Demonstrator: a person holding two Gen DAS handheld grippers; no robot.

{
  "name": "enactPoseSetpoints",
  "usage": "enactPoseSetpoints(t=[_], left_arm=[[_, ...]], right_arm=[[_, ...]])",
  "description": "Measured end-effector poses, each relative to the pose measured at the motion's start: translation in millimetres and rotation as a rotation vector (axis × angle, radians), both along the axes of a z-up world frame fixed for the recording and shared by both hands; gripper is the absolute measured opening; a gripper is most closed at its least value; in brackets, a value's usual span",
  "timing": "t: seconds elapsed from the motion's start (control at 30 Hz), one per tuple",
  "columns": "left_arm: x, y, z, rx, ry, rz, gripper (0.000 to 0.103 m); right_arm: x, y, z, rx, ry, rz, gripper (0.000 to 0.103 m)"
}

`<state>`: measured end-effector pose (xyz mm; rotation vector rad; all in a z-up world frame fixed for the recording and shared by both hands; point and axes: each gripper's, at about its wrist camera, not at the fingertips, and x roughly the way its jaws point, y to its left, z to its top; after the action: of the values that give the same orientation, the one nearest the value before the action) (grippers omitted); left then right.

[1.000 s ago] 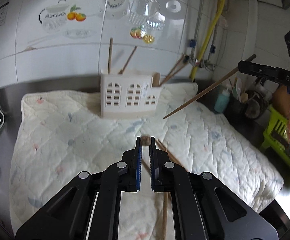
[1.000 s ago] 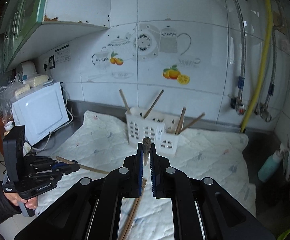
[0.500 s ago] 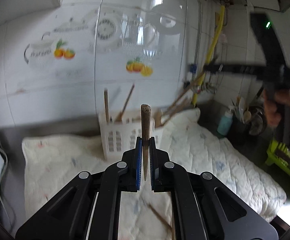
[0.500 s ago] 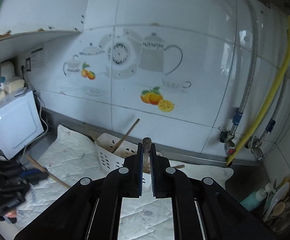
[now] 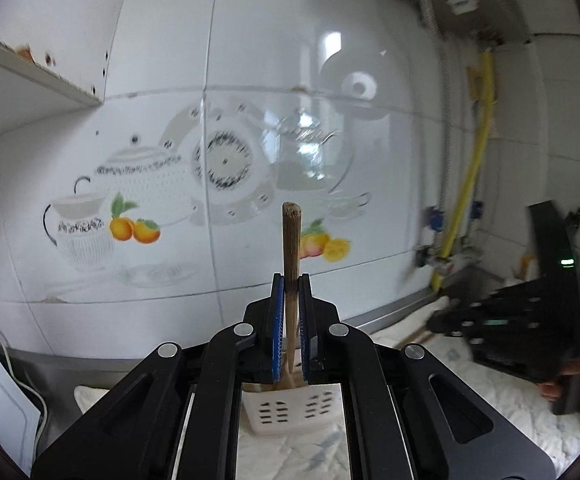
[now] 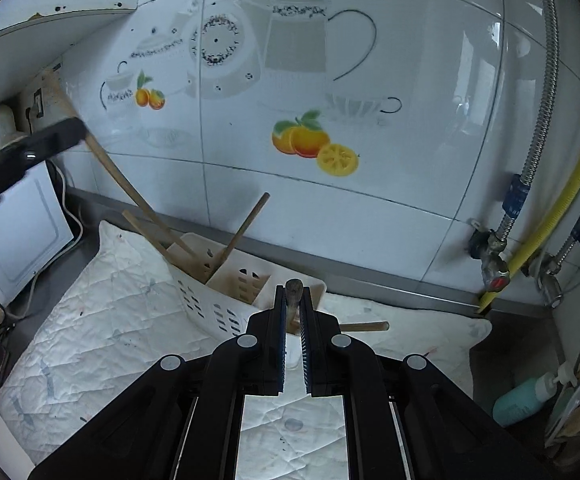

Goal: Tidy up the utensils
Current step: 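Open both grippers to release the chopsticks into the holder, then move both open grippers back over the loose chopsticks on the mat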

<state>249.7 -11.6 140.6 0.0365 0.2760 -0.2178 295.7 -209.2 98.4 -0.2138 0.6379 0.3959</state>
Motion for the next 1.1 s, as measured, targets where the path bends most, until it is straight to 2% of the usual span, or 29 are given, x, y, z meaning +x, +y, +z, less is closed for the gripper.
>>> enactPoseSetpoints(t=[0.2,0.3,0.4,0.43,0.53,0.6,0.73,0.8,0.93,1.1], left_arm=[[30,1,-21,0.023,0.085,0.025,0.006],[33,0,-26,0.033,0.095,0.032,0.007],[31,1,-25,0.023,0.089,0.029,0.009],[29,1,-23,0.022,0.087,0.027,0.011],[16,3,-17,0.008,0.072,0.028,0.032],[-1,4,-14,0.003,0.052,0.024,0.036],[-36,5,-16,0.001,0.036,0.008,0.054],[-56,5,-22,0.009,0.032,0.003,0.056],[-93,8,-40,-0.009,0.056,-0.012,0.068],[-140,14,-73,-0.012,0.078,-0.008,0.076]], right_arm=[[2,-1,3,0.000,-0.017,-0.001,0.007],[-4,-3,8,0.007,-0.041,0.000,0.014],[-16,-6,13,0.019,-0.067,0.006,0.017],[-20,-6,15,0.020,-0.074,0.005,0.017],[-44,-8,17,0.033,-0.102,0.015,0.018],[-61,-9,14,0.045,-0.107,0.027,0.022],[-105,-6,-6,0.056,-0.104,0.061,0.022],[-122,-4,-18,0.059,-0.092,0.071,0.022],[-161,0,-55,0.057,-0.049,0.084,0.022],[-194,-2,-102,0.067,0.031,0.073,0.022]])
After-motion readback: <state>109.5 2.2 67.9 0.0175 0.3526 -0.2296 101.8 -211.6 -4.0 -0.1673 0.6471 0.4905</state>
